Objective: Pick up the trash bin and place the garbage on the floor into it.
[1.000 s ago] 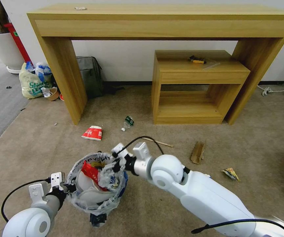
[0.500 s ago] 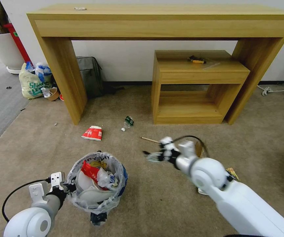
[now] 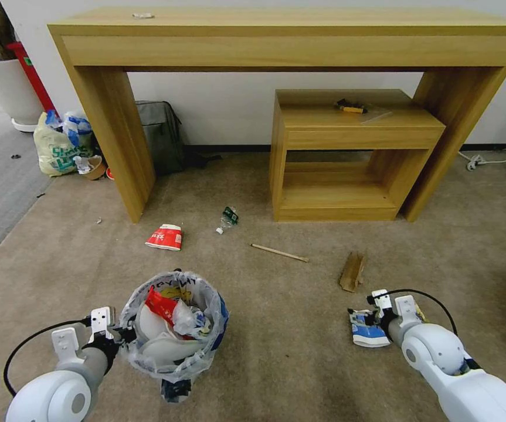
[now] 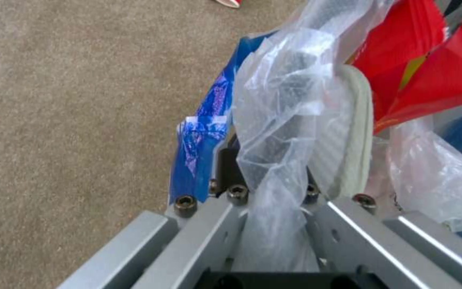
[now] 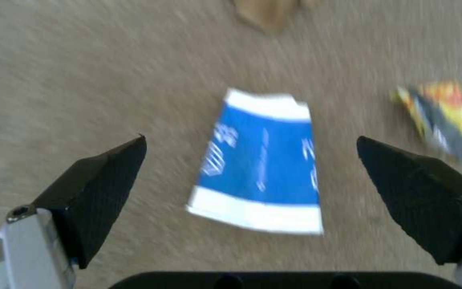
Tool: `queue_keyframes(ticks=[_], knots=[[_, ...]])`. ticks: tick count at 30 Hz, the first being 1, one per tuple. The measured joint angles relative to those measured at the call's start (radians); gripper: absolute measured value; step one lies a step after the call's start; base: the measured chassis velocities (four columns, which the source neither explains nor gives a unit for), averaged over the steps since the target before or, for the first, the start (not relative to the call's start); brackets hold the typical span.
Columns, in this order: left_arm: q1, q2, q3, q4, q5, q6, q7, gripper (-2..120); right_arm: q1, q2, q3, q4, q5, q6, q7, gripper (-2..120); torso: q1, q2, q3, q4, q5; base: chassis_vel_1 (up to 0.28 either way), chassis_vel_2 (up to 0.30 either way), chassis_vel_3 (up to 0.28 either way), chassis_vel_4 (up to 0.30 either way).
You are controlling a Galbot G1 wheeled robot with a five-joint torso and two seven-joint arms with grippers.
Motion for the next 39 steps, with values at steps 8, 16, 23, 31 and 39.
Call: queue_keyframes(ticks=[8, 16, 23, 31, 39], knots=[[0.004, 0.002, -0.004, -0.003, 0.003, 0.0, 0.007, 0, 0.06, 0.054, -0.065, -0.149, 0.034, -0.01, 0.131, 100, 0.0, 0.0, 0.0, 0.0, 0.0, 0.0, 0.0, 0.0, 0.0], [0.004, 0.005, -0.005, -0.003, 0.002, 0.0, 0.01, 0, 0.098, 0.102, -0.09, -0.217, 0.039, -0.007, 0.146, 100, 0.0, 0.0, 0.0, 0.0, 0.0, 0.0, 0.0, 0.0, 0.0], [0.007, 0.005, -0.007, -0.002, 0.003, 0.0, 0.017, 0, 0.129, 0.127, -0.095, -0.26, 0.053, -0.003, 0.149, 100, 0.0, 0.0, 0.0, 0.0, -0.0001, 0.0, 0.0, 0.0, 0.0], [0.01, 0.011, -0.011, -0.004, 0.002, 0.0, 0.019, 0, 0.16, 0.152, -0.099, -0.317, 0.059, 0.006, 0.141, 88, 0.0, 0.0, 0.0, 0.0, -0.0001, 0.0, 0.0, 0.0, 0.0], [0.008, 0.007, -0.007, -0.004, 0.002, 0.0, 0.021, 0, 0.186, 0.159, -0.111, -0.378, 0.058, 0.017, 0.134, 67, 0.0, 0.0, 0.0, -0.0001, -0.0001, 0.0, 0.0, 0.0, 0.0]])
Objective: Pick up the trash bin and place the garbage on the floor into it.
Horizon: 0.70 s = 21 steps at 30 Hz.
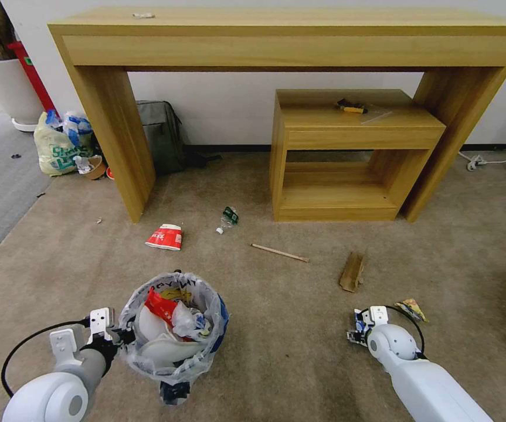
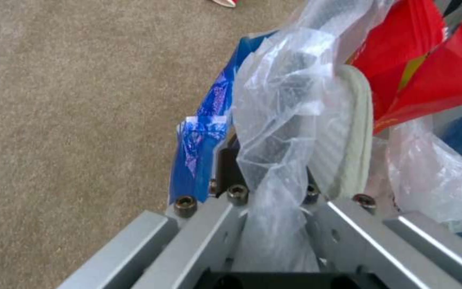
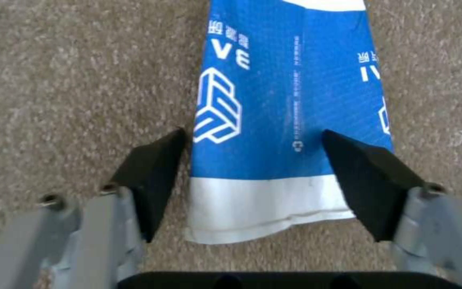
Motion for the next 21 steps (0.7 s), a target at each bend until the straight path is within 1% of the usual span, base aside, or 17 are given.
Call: queue_keyframes(ticks=[1, 2, 5, 8, 9, 11, 12, 13, 15, 16, 17, 18, 19, 20, 21], knots=[[0.0, 0.0, 0.0, 0.0, 0.0, 0.0, 0.0, 0, 0.0, 0.0, 0.0, 0.0, 0.0, 0.0, 0.0, 67, 0.0, 0.0, 0.0, 0.0, 0.0, 0.0, 0.0, 0.0, 0.0], [-0.001, 0.0, 0.001, 0.0, 0.0, 0.0, 0.0, 0, 0.005, 0.002, -0.002, -0.009, 0.0, 0.003, 0.0, 63, 0.0, 0.0, 0.0, 0.0, 0.0, 0.0, 0.0, 0.0, 0.0], [-0.001, 0.001, 0.001, 0.0, 0.0, 0.0, 0.0, 0, 0.009, 0.003, -0.003, -0.016, 0.0, 0.008, -0.001, 59, 0.0, 0.0, 0.0, 0.0, 0.0, 0.0, 0.0, 0.0, 0.0], [-0.001, 0.002, 0.0, 0.0, 0.0, 0.0, 0.001, 0, 0.009, 0.0, -0.003, -0.017, 0.001, 0.019, 0.001, 46, 0.0, 0.0, 0.0, 0.0, 0.0001, 0.0, 0.0, 0.0, 0.0], [-0.001, 0.002, 0.0, 0.0, 0.0, 0.0, 0.001, 0, 0.009, 0.0, -0.003, -0.017, 0.001, 0.019, 0.001, 46, 0.0, 0.0, 0.0, 0.0, 0.0001, 0.0, 0.0, 0.0, 0.0], [-0.001, 0.002, 0.0, 0.0, 0.0, 0.0, 0.001, 0, 0.002, -0.002, -0.001, -0.003, 0.0, 0.026, 0.006, 34, 0.0, 0.0, 0.0, 0.0, 0.0002, 0.0, 0.0, 0.0, 0.0], [-0.002, 0.002, 0.0, 0.0, 0.0, 0.0, 0.001, 0, -0.002, -0.003, 0.001, 0.005, 0.0, 0.027, 0.007, 31, 0.0, 0.0, 0.0, 0.0, 0.0002, 0.0, 0.0, 0.0, 0.0], [-0.002, 0.002, 0.0, 0.0, 0.0, 0.0, 0.001, 0, -0.002, -0.003, 0.001, 0.005, 0.0, 0.027, 0.007, 31, 0.0, 0.0, 0.0, 0.0, 0.0002, 0.0, 0.0, 0.0, 0.0], [-0.003, 0.003, 0.0, 0.0, 0.0, 0.0, 0.001, 0, -0.008, -0.005, 0.005, 0.02, 0.003, 0.028, 0.012, 21, 0.0, 0.0, 0.0, -0.0001, 0.0001, 0.0, 0.0, 0.0, 0.0], [-0.003, 0.003, 0.0, 0.0, 0.0, 0.0, 0.001, 0, -0.008, -0.005, 0.005, 0.02, 0.003, 0.028, 0.012, 21, 0.0, 0.0, 0.0, -0.0001, 0.0001, 0.0, 0.0, 0.0, 0.0], [-0.003, 0.003, 0.0, 0.0, 0.0, 0.0, 0.001, 0, -0.01, -0.006, 0.006, 0.024, 0.003, 0.028, 0.014, 18, 0.0, 0.0, 0.0, -0.0001, 0.0002, 0.0, 0.0, 0.0, 0.0], [-0.003, 0.003, 0.0, 0.0, 0.0, 0.0, 0.002, 0, -0.013, -0.006, 0.008, 0.029, 0.002, 0.03, 0.016, 13, 0.0, 0.0, 0.0, 0.0, 0.0002, 0.0, 0.0, 0.0, 0.0], [-0.002, 0.003, 0.0, -0.002, 0.0, 0.0, 0.002, 0, -0.019, -0.008, 0.015, 0.04, -0.002, 0.033, 0.019, 6, 0.0, 0.0, 0.0, 0.0001, 0.0003, 0.0, 0.0, 0.0, 0.0], [-0.002, 0.003, 0.0, -0.002, 0.0, 0.0, 0.002, 0, -0.019, -0.008, 0.015, 0.04, -0.002, 0.033, 0.019, 6, 0.0, 0.0, 0.0, 0.0001, 0.0003, 0.0, 0.0, 0.0, 0.0], [-0.001, 0.003, 0.0, -0.003, 0.0, 0.0, 0.002, 0, -0.025, -0.012, 0.021, 0.054, -0.009, 0.035, 0.02, 3, 0.0, 0.0, 0.0, 0.0002, 0.0003, 0.0, 0.0, 0.0, 0.0]])
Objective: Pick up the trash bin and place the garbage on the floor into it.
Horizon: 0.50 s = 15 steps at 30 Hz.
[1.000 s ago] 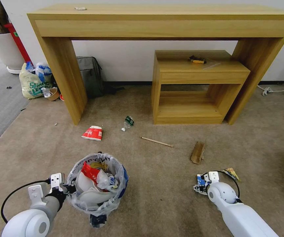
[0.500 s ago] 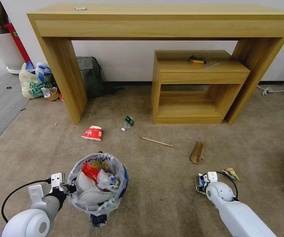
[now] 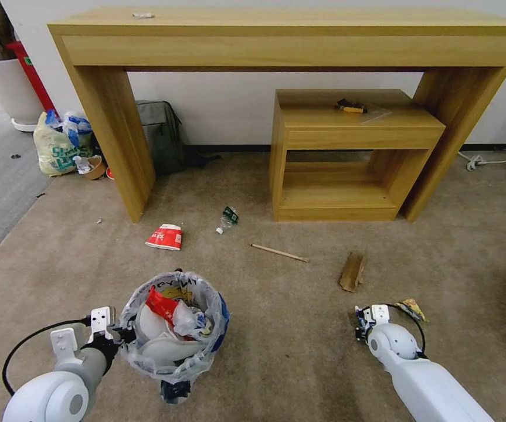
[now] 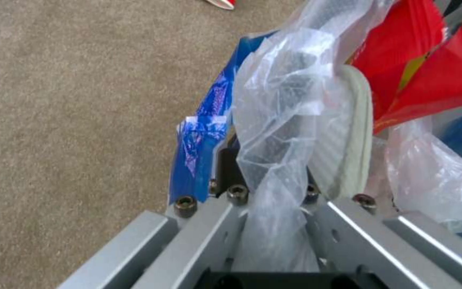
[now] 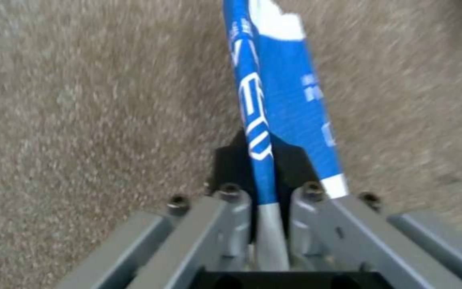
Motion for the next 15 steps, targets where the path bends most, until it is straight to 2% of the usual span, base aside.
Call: queue_keyframes(ticks=[1, 10, 13, 14, 15], knots=[[0.001, 0.0, 0.0, -0.002, 0.0, 0.0, 0.0, 0, -0.013, -0.008, 0.013, 0.028, -0.019, 0.008, 0.0, 0, 0.0, 0.0, 0.0, -0.0002, 0.0001, 0.0, 0.0, 0.0, 0.0], [0.003, 0.003, -0.001, -0.005, -0.001, 0.0, 0.001, 0, -0.051, -0.04, 0.078, 0.245, -0.106, 0.074, -0.061, 0, 0.0, 0.0, 0.0, -0.0002, 0.0, 0.0, 0.0, 0.0, 0.0], [0.003, 0.004, 0.002, -0.002, -0.001, 0.0, 0.0, 0, -0.019, -0.054, 0.074, 0.386, -0.099, 0.128, -0.153, 0, 0.0, 0.0, 0.0, 0.0, -0.0002, 0.0, 0.0, 0.0, 0.0], [0.003, 0.004, 0.002, -0.002, -0.001, 0.0, 0.0, 0, -0.019, -0.054, 0.074, 0.386, -0.099, 0.128, -0.153, 0, 0.0, 0.0, 0.0, 0.0, -0.0002, 0.0, 0.0, 0.0, 0.0], [0.002, 0.007, 0.006, 0.001, -0.001, 0.0, -0.002, 0, -0.002, -0.059, 0.061, 0.432, -0.096, 0.147, -0.196, 0, 0.0, 0.0, 0.0, 0.0, -0.0006, 0.0, 0.0, 0.0, 0.0]])
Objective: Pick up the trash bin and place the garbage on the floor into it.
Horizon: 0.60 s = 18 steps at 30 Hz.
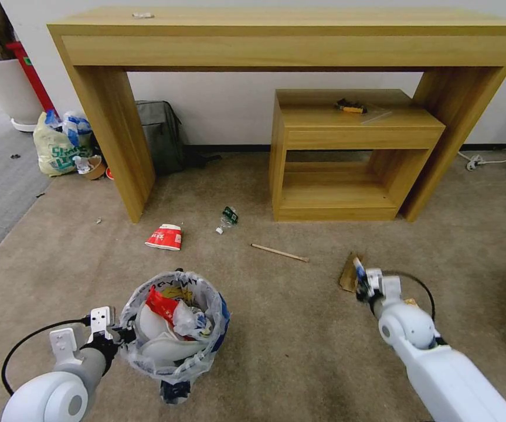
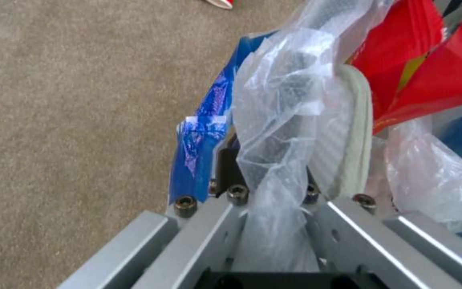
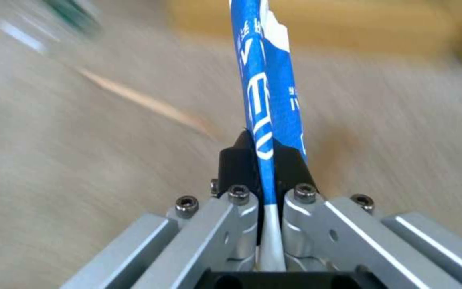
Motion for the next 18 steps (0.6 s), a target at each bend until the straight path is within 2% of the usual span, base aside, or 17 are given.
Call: queue_keyframes(ticks=[2, 3, 6, 7, 10, 11, 13, 18], knots=[[-0.005, 0.008, 0.007, 0.007, 0.0, 0.0, -0.004, 0, 0.037, -0.005, -0.042, 0.067, 0.007, 0.04, -0.077, 0, 0.0, 0.0, 0.0, 0.0, 0.0001, 0.0, 0.0, 0.0, 0.0], [-0.005, 0.008, 0.007, 0.007, 0.0, 0.0, -0.004, 0, 0.037, -0.005, -0.042, 0.067, 0.007, 0.04, -0.077, 0, 0.0, 0.0, 0.0, 0.0, 0.0001, 0.0, 0.0, 0.0, 0.0], [-0.015, 0.018, 0.016, 0.017, 0.0, 0.0, -0.009, 0, 0.105, -0.003, -0.135, 0.126, 0.045, 0.112, -0.203, 0, 0.0, 0.0, 0.0, -0.0001, 0.0002, 0.0, 0.0, 0.0, 0.0], [-0.015, 0.018, 0.016, 0.017, 0.0, 0.0, -0.009, 0, 0.105, -0.003, -0.135, 0.126, 0.045, 0.112, -0.203, 0, 0.0, 0.0, 0.0, -0.0001, 0.0002, 0.0, 0.0, 0.0, 0.0], [-0.02, 0.023, 0.02, 0.025, -0.001, 0.0, -0.012, 0, 0.159, 0.016, -0.22, 0.161, 0.088, 0.146, -0.322, 0, 0.0, 0.0, 0.0, 0.0001, 0.0002, 0.0, 0.0, 0.0, 0.0], [-0.02, 0.023, 0.02, 0.025, -0.001, 0.0, -0.012, 0, 0.159, 0.016, -0.22, 0.161, 0.088, 0.146, -0.322, 0, 0.0, 0.0, 0.0, 0.0001, 0.0002, 0.0, 0.0, 0.0, 0.0], [-0.019, 0.031, 0.02, 0.027, -0.003, 0.0, -0.014, 0, 0.193, 0.031, -0.311, 0.186, 0.119, 0.161, -0.373, 0, 0.0, 0.0, 0.0, 0.0001, 0.0002, 0.0, 0.0, 0.0, 0.0], [-0.02, 0.043, 0.019, 0.028, -0.014, 0.0, -0.026, 0, 0.222, 0.05, -0.421, 0.204, 0.148, 0.159, -0.381, 0, 0.0, 0.0, 0.0, 0.0, 0.0002, 0.0, 0.0, 0.0, 0.0]])
